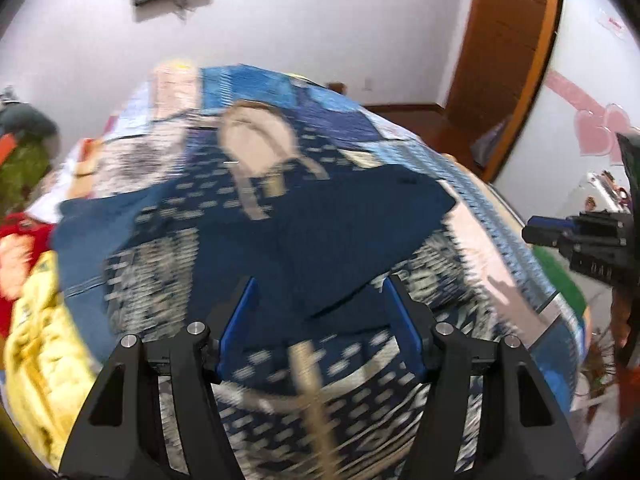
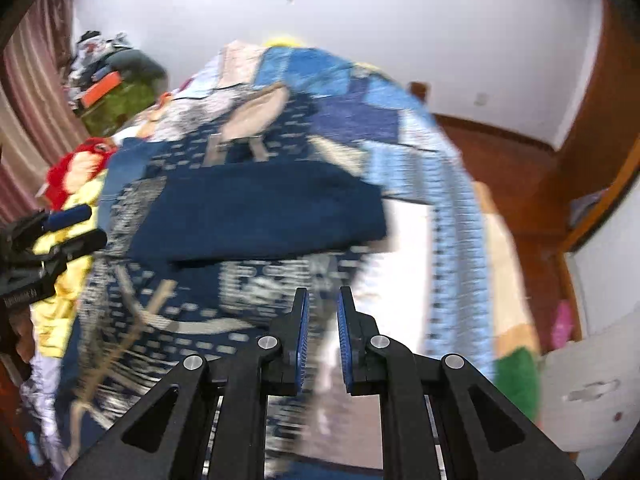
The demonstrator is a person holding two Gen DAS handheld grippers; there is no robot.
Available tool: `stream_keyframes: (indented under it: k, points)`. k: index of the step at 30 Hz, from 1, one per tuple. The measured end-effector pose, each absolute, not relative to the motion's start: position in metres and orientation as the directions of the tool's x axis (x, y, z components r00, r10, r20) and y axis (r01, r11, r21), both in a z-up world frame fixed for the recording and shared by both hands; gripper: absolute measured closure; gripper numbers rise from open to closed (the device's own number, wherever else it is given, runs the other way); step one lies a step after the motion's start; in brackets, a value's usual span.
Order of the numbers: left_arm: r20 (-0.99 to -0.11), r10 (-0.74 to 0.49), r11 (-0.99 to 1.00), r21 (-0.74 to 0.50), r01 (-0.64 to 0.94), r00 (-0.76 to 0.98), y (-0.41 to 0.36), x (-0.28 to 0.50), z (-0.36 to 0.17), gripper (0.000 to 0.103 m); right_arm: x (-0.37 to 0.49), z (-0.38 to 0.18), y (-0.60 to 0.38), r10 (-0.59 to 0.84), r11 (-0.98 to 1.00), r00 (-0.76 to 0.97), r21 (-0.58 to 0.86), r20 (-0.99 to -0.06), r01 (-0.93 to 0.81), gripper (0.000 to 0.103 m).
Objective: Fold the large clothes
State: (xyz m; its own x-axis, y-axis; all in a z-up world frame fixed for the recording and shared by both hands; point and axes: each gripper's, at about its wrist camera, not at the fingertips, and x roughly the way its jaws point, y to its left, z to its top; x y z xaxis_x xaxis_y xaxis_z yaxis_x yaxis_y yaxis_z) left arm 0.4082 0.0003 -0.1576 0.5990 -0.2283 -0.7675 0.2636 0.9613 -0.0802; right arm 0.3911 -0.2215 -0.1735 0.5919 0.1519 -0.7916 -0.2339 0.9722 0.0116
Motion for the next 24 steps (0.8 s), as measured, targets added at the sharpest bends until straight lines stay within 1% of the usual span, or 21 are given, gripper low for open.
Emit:
stream_keyframes:
  k: [3, 8, 12, 15, 17, 18, 19, 20, 21, 22, 24]
  points:
    - [-0.801, -0.245, 0.942, -0.064, 0.329, 0.546, -0.045, 0.435, -0.175, 0.04, 0.394, -0.186, -0.255, 0.113, 0.984, 0.589, 0.01, -0.8, -0.176, 0.093]
    - [-0.856, -0.223, 0.914, -0.017, 0.405, 0.467, -0.107, 0.471, -0.214, 0.04, 0.4, -0.221, -0.285, 0.158, 0.986, 0.541, 0.104, -0.826, -0.13, 0.093]
    - [-0.867, -0.168, 0.911, 0.045, 0.409, 0.47, -0.135, 0.492, -0.242, 0.04, 0.405, -0.24, -0.294, 0.161, 0.986, 0.516, 0.116, -0.841, -0.12, 0.093]
    - [-0.858, -0.158, 0.909, 0.067, 0.411, 0.489, -0.143, 0.504, -0.252, 0.04, 0.407, -0.248, -0.293, 0.164, 0.985, 0.508, 0.117, -0.846, -0.125, 0.093]
    - [-0.844, -0.157, 0.91, 0.078, 0.407, 0.513, -0.146, 0.509, -0.253, 0.049, 0.409, -0.25, -0.291, 0.172, 0.984, 0.504, 0.121, -0.847, -0.133, 0.093]
    - [-0.842, -0.159, 0.909, 0.079, 0.41, 0.515, -0.147, 0.511, -0.253, 0.059, 0.409, -0.251, -0.29, 0.175, 0.983, 0.503, 0.122, -0.847, -0.136, 0.093]
    - [-0.839, -0.163, 0.909, 0.077, 0.41, 0.52, -0.146, 0.513, -0.252, 0.073, 0.41, -0.252, -0.288, 0.177, 0.982, 0.501, 0.122, -0.847, -0.141, 0.093]
    - [-0.837, -0.167, 0.91, 0.073, 0.407, 0.522, -0.145, 0.515, -0.25, 0.08, 0.41, -0.252, -0.285, 0.179, 0.982, 0.499, 0.121, -0.848, -0.147, 0.093]
    - [-0.836, -0.169, 0.913, 0.068, 0.403, 0.523, -0.144, 0.517, -0.248, 0.092, 0.411, -0.252, -0.282, 0.179, 0.982, 0.499, 0.12, -0.848, -0.149, 0.093]
    - [-0.831, -0.178, 0.917, 0.054, 0.395, 0.526, -0.139, 0.516, -0.243, 0.095, 0.411, -0.251, -0.279, 0.18, 0.981, 0.501, 0.117, -0.846, -0.154, 0.093]
    - [-0.817, -0.217, 0.923, 0.007, 0.384, 0.535, -0.13, 0.516, -0.232, 0.096, 0.41, -0.247, -0.272, 0.183, 0.979, 0.506, 0.111, -0.843, -0.168, 0.093]
